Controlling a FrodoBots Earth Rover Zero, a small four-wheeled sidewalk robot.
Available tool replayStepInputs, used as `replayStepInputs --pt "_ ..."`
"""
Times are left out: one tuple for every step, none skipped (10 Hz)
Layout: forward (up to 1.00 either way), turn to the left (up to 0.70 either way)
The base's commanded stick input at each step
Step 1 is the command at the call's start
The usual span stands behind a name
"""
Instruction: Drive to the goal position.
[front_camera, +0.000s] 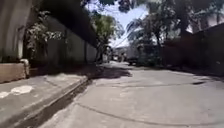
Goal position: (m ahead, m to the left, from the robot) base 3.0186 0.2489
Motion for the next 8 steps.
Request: replayStepInputs --pt "1.0 0.0" --pt "1.0 0.0" --pt "1.0 0.0" --pt "1.0 0.0" --pt "1.0 0.0" --pt "1.0 0.0" --pt "1.0 0.0" --pt "1.0 0.0"
